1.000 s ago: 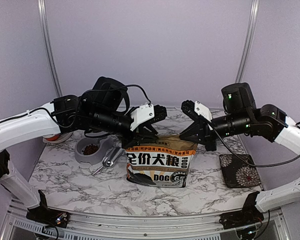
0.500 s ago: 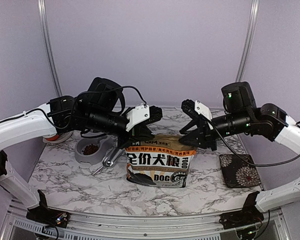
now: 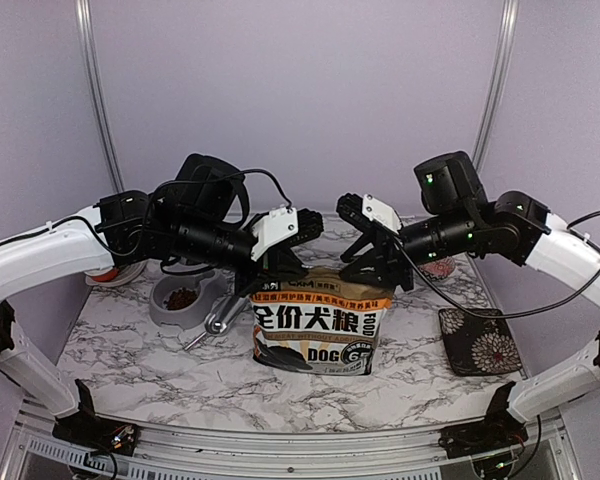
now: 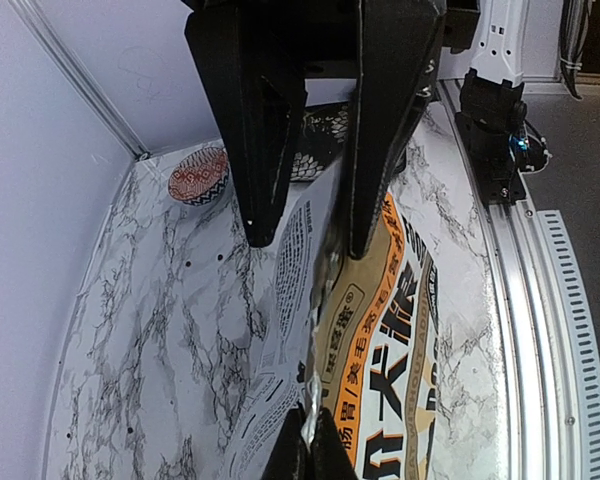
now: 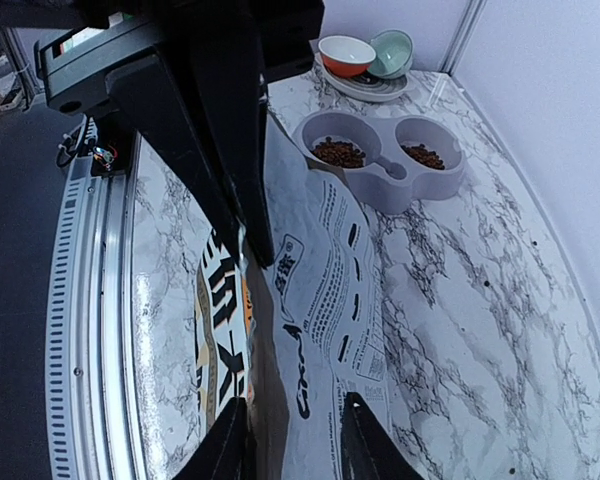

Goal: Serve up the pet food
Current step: Press the seal on the pet food bag.

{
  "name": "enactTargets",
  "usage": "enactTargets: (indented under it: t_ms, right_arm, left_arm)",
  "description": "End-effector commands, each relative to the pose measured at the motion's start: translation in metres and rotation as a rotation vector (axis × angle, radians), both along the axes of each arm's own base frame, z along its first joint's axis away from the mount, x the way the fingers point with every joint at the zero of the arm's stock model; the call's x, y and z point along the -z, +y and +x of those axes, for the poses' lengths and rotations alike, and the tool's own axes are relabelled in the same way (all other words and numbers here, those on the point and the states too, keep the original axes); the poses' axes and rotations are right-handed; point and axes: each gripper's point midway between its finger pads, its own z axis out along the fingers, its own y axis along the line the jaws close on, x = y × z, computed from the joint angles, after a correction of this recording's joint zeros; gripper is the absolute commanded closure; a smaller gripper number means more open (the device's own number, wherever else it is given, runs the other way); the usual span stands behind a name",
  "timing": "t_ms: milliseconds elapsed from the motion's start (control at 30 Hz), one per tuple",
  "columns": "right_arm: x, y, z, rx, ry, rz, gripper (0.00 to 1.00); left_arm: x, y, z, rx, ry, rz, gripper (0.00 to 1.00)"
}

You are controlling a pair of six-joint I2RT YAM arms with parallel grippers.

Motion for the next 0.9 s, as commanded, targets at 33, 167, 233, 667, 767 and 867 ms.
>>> enactTargets:
  t_ms: [33,167,233,667,767,867]
  right_arm:
    - [-0.004,0.014,0.0,-0.032,0.0,0.004,0.72]
    - [0.0,0.016,0.006,-0.014,-0.003,-0.014,0.73]
    - [0.001,0.017,0.008,-0.008,-0.005,-0.023,0.75]
    - [-0.008,-0.001,0.013,0.064,-0.038,-0.073,0.83]
    - [-0.009,-0.012,0.01,0.099,-0.034,-0.083,0.58]
    - [-0.011,-0.024,0.004,0.126,-0.027,-0.078,0.51]
  left_arm:
    - [-0.01,0.003,0.003,-0.009,0.025,-0.043,1.0]
    - [-0.011,0.005,0.001,-0.004,0.028,-0.054,0.99]
    - [-0.011,0.006,0.0,-0.004,0.029,-0.054,0.97]
    - [-0.012,0.021,0.006,-0.046,-0.016,-0.052,0.96]
    - [-0.015,0.025,0.009,-0.063,-0.03,-0.062,0.96]
    - [-0.017,0.027,0.01,-0.069,-0.033,-0.073,0.96]
